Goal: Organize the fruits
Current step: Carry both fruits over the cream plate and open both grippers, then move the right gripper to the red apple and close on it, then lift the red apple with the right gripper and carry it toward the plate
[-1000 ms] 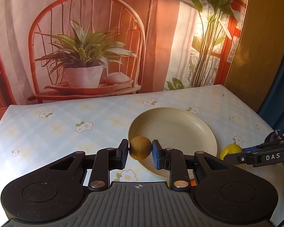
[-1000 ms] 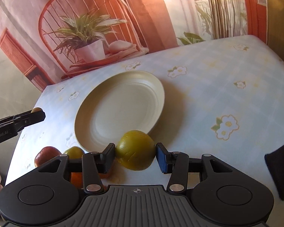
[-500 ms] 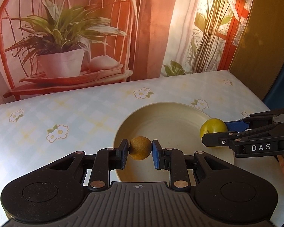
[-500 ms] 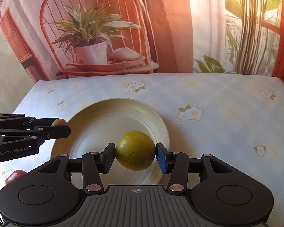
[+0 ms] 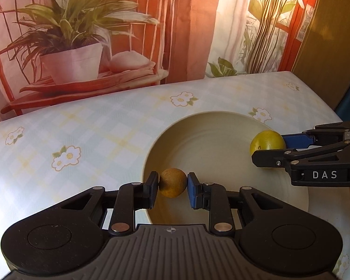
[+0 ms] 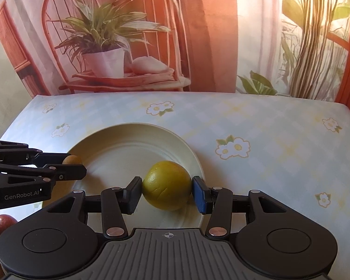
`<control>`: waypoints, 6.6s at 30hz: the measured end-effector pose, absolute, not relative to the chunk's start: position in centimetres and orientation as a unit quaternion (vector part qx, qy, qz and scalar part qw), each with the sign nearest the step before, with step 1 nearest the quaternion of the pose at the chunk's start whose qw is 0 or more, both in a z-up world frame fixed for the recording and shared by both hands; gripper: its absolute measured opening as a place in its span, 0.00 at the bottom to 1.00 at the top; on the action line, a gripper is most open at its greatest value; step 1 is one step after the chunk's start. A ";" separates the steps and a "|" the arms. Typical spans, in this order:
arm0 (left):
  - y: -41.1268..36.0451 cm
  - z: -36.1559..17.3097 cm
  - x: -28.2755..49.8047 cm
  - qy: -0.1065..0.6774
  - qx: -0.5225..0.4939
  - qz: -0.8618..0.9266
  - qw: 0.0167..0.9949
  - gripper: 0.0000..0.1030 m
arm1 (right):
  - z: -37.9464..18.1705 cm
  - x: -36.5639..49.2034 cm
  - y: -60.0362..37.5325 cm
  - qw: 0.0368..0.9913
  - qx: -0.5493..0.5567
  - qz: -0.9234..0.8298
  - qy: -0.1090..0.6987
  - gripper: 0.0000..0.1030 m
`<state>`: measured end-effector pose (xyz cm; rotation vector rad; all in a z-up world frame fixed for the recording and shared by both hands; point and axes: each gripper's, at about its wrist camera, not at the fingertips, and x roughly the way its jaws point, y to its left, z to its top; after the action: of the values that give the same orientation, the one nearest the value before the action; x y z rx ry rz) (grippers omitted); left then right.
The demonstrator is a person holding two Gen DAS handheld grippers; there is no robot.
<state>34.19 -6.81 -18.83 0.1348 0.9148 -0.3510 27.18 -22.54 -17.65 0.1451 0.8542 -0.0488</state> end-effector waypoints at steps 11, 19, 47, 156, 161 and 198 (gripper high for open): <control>-6.8 -18.9 34.5 0.452 0.055 -0.168 0.874 0.35 | -17.5 26.4 -22.6 0.908 0.084 -0.033 0.410 0.42; -5.8 -17.6 33.4 0.441 0.030 -0.164 0.882 0.39 | -16.2 24.5 -22.5 0.915 0.095 -0.040 0.390 0.42; 7.1 -12.7 23.8 0.387 -0.003 -0.154 0.909 0.39 | -14.2 19.5 -14.6 0.919 0.098 -0.008 0.383 0.42; 8.9 -18.3 24.5 0.430 -0.169 -0.202 0.864 0.49 | -18.4 23.3 -1.4 0.886 -0.048 0.172 0.427 0.64; 9.8 -18.2 24.7 0.425 -0.176 -0.174 0.871 0.49 | -18.5 23.4 -1.4 0.883 -0.044 0.177 0.432 0.58; 10.5 -20.2 25.4 0.449 -0.253 -0.212 0.830 0.46 | -18.9 24.4 -0.9 0.880 -0.047 0.178 0.437 0.61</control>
<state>25.37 10.46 -20.16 -0.5377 0.9524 -0.4500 24.41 -0.91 -18.94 -0.0989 0.9113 0.3705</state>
